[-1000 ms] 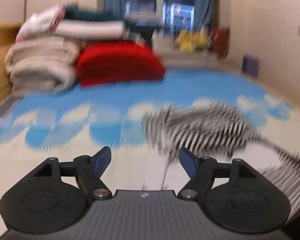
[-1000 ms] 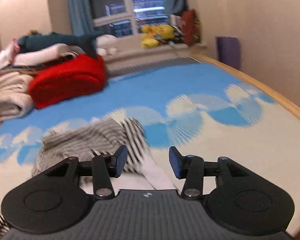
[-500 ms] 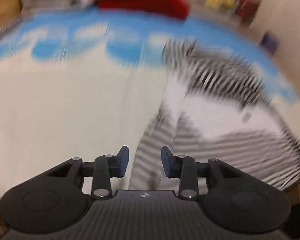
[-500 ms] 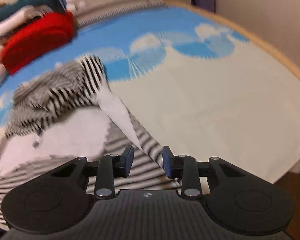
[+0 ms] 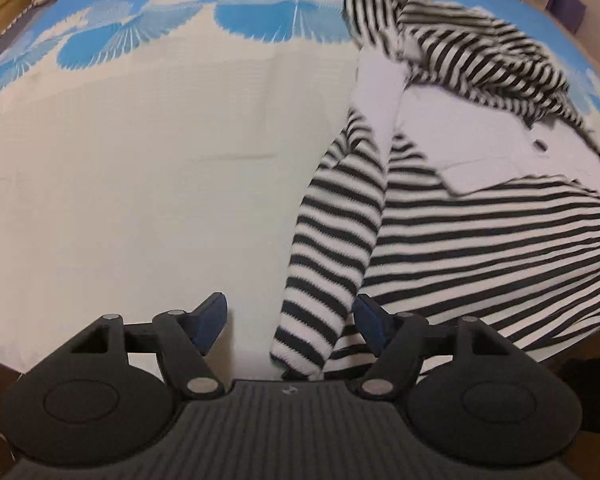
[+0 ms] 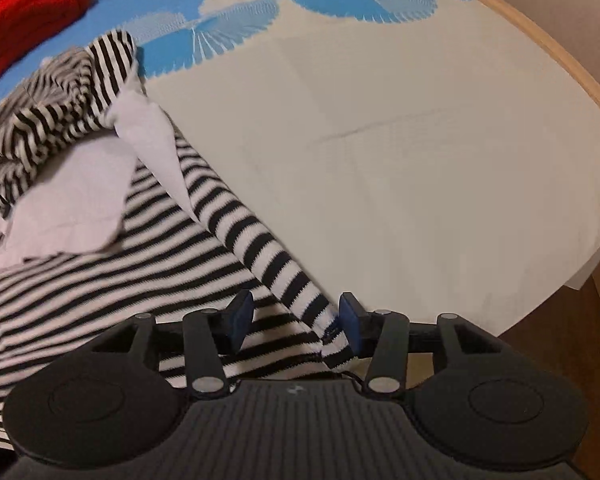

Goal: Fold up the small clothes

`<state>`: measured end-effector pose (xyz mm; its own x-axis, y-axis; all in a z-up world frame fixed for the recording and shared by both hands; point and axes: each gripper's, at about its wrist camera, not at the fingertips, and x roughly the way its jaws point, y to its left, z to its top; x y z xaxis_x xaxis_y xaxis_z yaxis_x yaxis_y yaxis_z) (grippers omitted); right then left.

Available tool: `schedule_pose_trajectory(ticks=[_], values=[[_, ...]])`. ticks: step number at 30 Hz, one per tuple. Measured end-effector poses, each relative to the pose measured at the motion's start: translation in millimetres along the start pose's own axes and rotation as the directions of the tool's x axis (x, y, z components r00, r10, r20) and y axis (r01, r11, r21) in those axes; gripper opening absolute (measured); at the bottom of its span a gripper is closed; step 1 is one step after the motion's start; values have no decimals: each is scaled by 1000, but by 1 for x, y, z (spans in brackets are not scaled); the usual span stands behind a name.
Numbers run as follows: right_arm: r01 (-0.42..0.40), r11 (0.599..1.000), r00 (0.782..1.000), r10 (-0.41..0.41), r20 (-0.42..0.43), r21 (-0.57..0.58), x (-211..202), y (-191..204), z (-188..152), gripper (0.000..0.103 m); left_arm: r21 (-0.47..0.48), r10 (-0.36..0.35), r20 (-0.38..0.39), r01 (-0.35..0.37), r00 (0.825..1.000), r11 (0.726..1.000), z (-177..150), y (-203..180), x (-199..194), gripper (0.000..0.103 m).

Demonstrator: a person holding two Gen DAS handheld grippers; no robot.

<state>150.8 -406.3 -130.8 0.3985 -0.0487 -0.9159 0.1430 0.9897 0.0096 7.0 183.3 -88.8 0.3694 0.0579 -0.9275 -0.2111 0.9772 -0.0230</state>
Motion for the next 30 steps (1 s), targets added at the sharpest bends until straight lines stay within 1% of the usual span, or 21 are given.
schedule_pose_trajectory(ticks=[4,7,8,10,12,13,14,15,16,17,18,20,23,25,27,30], values=[[58,998,997,-60,-44,-39,13,1,-3,50,-28,3,-25,-4,1000,1000,2,4,6,75],[63,997,997,-65,-43,-40,15,-1,-4,52,-18,-2,-41,2,999,1000,2,3,10,74],[66,997,997,-68,-41,-36,15,-2,-4,52,-9,-6,-47,6,999,1000,3,1,11,72],[70,997,997,-71,-39,-33,15,-3,-3,52,13,-3,-58,4,998,1000,2,-3,16,64],[59,997,997,-61,-43,-47,16,-2,-4,51,31,4,-72,-2,997,1000,1,-5,20,51],[52,997,998,-54,-44,-57,15,0,-5,50,37,2,-76,1,997,999,1,-6,22,46],[47,996,998,-50,-41,-70,15,2,-5,45,41,-8,-79,12,997,999,0,-7,23,35],[38,996,998,-41,-38,-82,14,3,-5,34,46,-23,-77,26,997,999,0,-8,22,22],[28,996,999,-31,-36,-88,14,4,-5,25,58,-27,-72,32,997,998,0,-10,22,15],[25,996,999,-28,-33,-90,12,4,-5,10,73,-25,-63,29,998,997,0,-12,21,9],[24,996,999,-27,-25,-90,9,5,-5,8,83,-20,-53,24,998,996,0,-14,19,7],[-4,998,1000,4,-1,-67,1,4,-3,6,83,-14,-31,17,999,996,1,-15,13,6],[-91,996,993,92,69,-17,-25,0,4,5,90,-33,22,31,999,995,5,-17,-11,5],[-163,986,980,160,120,15,-49,-2,10,5,104,-51,66,44,996,994,8,-17,-33,5],[-220,975,964,211,161,38,-70,-6,11,5,128,-69,108,55,992,990,9,-17,-58,5],[-292,955,935,273,227,57,-105,-15,7,5,172,-98,166,69,981,983,4,-14,-97,5]])
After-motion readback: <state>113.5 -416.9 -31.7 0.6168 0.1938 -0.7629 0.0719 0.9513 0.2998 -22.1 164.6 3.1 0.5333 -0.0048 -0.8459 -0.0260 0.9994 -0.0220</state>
